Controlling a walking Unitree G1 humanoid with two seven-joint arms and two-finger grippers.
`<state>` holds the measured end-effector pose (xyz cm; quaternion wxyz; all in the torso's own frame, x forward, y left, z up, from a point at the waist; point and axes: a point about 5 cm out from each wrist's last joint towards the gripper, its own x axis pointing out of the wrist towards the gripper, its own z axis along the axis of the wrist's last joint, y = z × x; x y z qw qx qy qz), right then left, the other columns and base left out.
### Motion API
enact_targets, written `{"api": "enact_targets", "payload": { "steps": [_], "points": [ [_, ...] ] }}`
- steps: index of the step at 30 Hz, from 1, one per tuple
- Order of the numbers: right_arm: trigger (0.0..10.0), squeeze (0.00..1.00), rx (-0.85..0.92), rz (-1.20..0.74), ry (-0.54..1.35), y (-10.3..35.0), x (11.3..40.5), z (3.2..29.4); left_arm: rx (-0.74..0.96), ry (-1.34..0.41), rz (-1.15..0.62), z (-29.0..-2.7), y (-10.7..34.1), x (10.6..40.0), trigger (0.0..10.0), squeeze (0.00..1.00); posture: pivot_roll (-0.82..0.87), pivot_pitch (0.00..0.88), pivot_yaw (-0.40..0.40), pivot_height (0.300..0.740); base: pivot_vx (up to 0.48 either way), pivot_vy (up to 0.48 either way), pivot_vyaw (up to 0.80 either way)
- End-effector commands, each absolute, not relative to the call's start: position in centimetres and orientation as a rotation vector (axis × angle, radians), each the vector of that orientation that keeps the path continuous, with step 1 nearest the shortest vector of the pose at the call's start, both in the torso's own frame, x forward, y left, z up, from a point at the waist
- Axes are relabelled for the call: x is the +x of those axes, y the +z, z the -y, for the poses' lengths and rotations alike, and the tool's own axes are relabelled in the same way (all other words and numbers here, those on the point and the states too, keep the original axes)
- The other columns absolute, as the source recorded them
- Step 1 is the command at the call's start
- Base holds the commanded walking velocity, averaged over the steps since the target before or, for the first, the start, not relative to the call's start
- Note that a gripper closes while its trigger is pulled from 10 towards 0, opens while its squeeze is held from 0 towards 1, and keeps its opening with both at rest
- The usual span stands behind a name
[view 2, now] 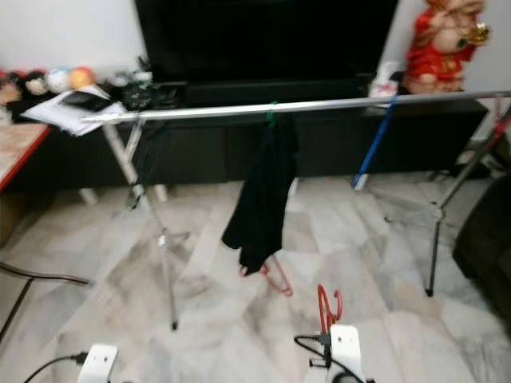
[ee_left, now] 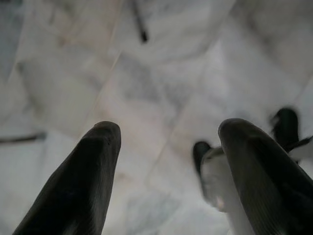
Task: Hang hanger
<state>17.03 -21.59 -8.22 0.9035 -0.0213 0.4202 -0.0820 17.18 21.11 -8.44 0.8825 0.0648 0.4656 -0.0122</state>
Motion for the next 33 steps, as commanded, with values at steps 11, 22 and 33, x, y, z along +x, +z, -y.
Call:
{"api": "enact_targets", "payload": {
  "steps": [11, 22, 33],
  "points": [
    [10.0, 0.0, -0.036, -0.838, -0.156, -7.94, 17.93, 20.71, 0.165, -0.011, -0.984, -22.2, -8.43, 16.72, 10.0, 0.0, -0.03, 0.0, 0.002, 0.74, 0.385, 0.0, 0.0],
    [10.0, 0.0, -0.036, -0.842, -0.157, -7.95, 17.9, 20.76, 0.165, -0.017, -0.987, -22.05, -8.51, 16.58, 10.0, 0.0, -0.03, 0.0, 0.001, 0.74, 0.38, 0.0, 0.0],
    [10.0, 0.0, -0.042, -0.845, -0.172, -7.9, 17.97, 20.99, 0.172, -0.033, -0.994, -21.72, -8.65, 16.44, 10.0, 0.0, -0.03, 0.0, 0.001, 0.74, 0.085, 0.0, 0.0]
  ]
}}
